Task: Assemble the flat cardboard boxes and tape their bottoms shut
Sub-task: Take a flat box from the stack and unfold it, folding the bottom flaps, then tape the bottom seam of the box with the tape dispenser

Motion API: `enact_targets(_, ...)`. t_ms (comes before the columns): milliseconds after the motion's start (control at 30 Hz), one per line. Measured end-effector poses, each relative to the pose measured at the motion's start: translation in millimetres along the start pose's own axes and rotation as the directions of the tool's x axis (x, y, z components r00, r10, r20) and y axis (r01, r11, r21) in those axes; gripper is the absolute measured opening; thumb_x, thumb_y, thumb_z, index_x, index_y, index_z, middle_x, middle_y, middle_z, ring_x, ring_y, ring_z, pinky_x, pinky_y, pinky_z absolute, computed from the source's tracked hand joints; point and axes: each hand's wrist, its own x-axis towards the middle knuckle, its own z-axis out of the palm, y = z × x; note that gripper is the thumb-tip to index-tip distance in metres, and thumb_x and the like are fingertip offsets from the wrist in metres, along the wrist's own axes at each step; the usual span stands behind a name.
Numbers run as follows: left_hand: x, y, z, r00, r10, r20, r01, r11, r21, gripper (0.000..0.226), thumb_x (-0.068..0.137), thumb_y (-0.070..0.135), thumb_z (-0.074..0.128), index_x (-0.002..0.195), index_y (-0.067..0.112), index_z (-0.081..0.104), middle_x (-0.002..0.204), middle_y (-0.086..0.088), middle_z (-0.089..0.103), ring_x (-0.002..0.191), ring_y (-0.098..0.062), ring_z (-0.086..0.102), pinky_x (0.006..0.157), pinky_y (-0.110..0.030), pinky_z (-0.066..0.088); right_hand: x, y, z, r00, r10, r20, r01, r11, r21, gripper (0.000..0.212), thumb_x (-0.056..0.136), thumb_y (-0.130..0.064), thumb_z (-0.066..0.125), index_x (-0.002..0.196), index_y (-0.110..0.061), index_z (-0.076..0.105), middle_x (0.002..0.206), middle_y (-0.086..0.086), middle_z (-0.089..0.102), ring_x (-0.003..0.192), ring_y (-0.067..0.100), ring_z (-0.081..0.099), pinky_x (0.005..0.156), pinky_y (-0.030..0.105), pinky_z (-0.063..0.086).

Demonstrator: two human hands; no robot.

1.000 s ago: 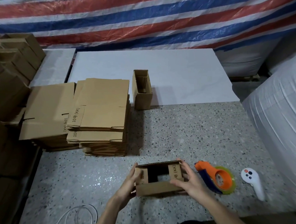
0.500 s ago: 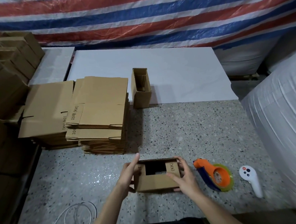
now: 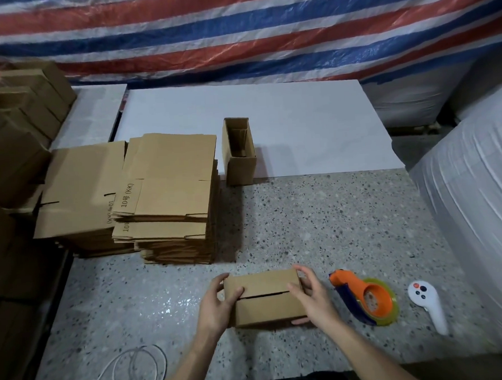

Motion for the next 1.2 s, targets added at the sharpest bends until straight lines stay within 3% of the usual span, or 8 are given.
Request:
enact_targets(167, -10, -8, 13, 0.947, 0.313, 0.067, -0.317, 0.946, 0.063, 0.030, 0.101, 0.036, 0.052, 0.119, 0.058, 0.062, 0.150, 0.016, 0.045, 0.138, 0.012, 0.034, 0.103, -0.008, 0.037, 12, -11, -5, 0.996, -0.004, -0.087, 0.008, 0.999, 0.037, 0.032, 0.097, -0.027, 0.064, 0.112, -0.054, 0.055, 0.139, 0.005, 0.051, 0.102, 0.025, 0.060, 0.056, 0.044, 0.061)
enact_targets(233, -4, -3, 16, 0.926, 0.358, 0.120, -0.371, 0.921, 0.118, 0.032, 0.097, 0.046, 0.050, 0.126, 0.050, 0.062, 0.158, 0.013, 0.031, 0.138, 0.021, 0.022, 0.108, -0.016, 0.036, 19, -19, -10, 0.992, -0.005, -0.125, 0.012, 0.999, 0.053, 0.031, 0.097, -0.028, 0.064, 0.107, -0.056, 0.056, 0.134, 0.004, 0.052, 0.101, 0.023, 0.059, 0.055, 0.045, 0.061)
enact_targets(500, 1, 1, 29, 0.953, 0.293, 0.075, -0.303, 0.923, 0.237, 0.044, 0.102, 0.039, 0.052, 0.145, 0.040, 0.048, 0.162, -0.001, 0.032, 0.146, -0.019, 0.036, 0.119, -0.040, 0.034, 20, 5, -48, 0.925, -0.155, -0.346, 0.071, 0.968, -0.242, 0.029, 0.085, -0.078, 0.047, 0.103, -0.056, 0.055, 0.121, -0.006, 0.063, 0.102, 0.011, 0.062, 0.074, 0.036, 0.056)
enact_targets(600, 2, 3, 30, 0.962, 0.265, 0.067, -0.273, 0.930, 0.245, 0.044, 0.102, 0.036, 0.052, 0.146, 0.037, 0.048, 0.160, -0.004, 0.035, 0.145, -0.021, 0.038, 0.119, -0.040, 0.033, 13, 40, -98, 0.753, -0.208, -0.625, -0.225, 0.810, -0.541, 0.059, 0.062, -0.086, 0.063, 0.093, -0.036, 0.053, 0.099, -0.001, 0.063, 0.090, 0.023, 0.061, 0.075, 0.040, 0.054)
enact_targets(733, 0, 7, 31, 0.971, 0.228, 0.069, -0.238, 0.941, 0.240, 0.044, 0.102, 0.036, 0.053, 0.146, 0.039, 0.047, 0.161, -0.003, 0.034, 0.144, -0.020, 0.038, 0.120, -0.037, 0.030, 22, 83, -130, 0.886, 0.106, -0.452, -0.457, 0.361, -0.813, 0.091, 0.083, -0.064, 0.066, 0.154, -0.020, 0.029, 0.144, 0.007, 0.050, 0.135, 0.032, 0.043, 0.114, 0.042, 0.034)
enact_targets(867, 0, 9, 29, 0.979, 0.192, 0.067, -0.203, 0.948, 0.246, 0.045, 0.102, 0.036, 0.053, 0.145, 0.044, 0.044, 0.162, -0.005, 0.030, 0.146, -0.022, 0.035, 0.122, -0.033, 0.025, 29, 74, -132, 0.920, 0.060, -0.387, -0.391, 0.150, -0.908, 0.065, 0.097, -0.056, 0.048, 0.152, -0.025, 0.033, 0.148, 0.002, 0.047, 0.142, 0.027, 0.035, 0.120, 0.043, 0.022)
enact_targets(1033, -2, 11, 30, 0.978, 0.199, 0.064, -0.208, 0.957, 0.203, 0.044, 0.102, 0.032, 0.054, 0.145, 0.041, 0.047, 0.161, -0.008, 0.032, 0.147, -0.021, 0.033, 0.121, -0.028, 0.023, 6, 19, -150, 0.982, -0.072, -0.175, -0.093, 0.623, -0.777, 0.022, 0.099, -0.030, 0.062, 0.108, -0.012, 0.069, 0.092, 0.001, 0.072, 0.084, 0.016, 0.066, 0.073, 0.025, 0.049)
enact_targets(1200, -5, 14, 30, 0.982, 0.178, 0.056, -0.185, 0.966, 0.178, 0.043, 0.102, 0.035, 0.054, 0.144, 0.041, 0.048, 0.162, -0.004, 0.030, 0.147, -0.018, 0.032, 0.121, -0.028, 0.022, -26, -57, -153, 0.982, -0.188, -0.037, 0.168, 0.939, -0.301, 0.022, 0.084, -0.015, 0.068, 0.104, -0.005, 0.072, 0.089, 0.016, 0.076, 0.076, 0.028, 0.075, 0.062, 0.024, 0.057)
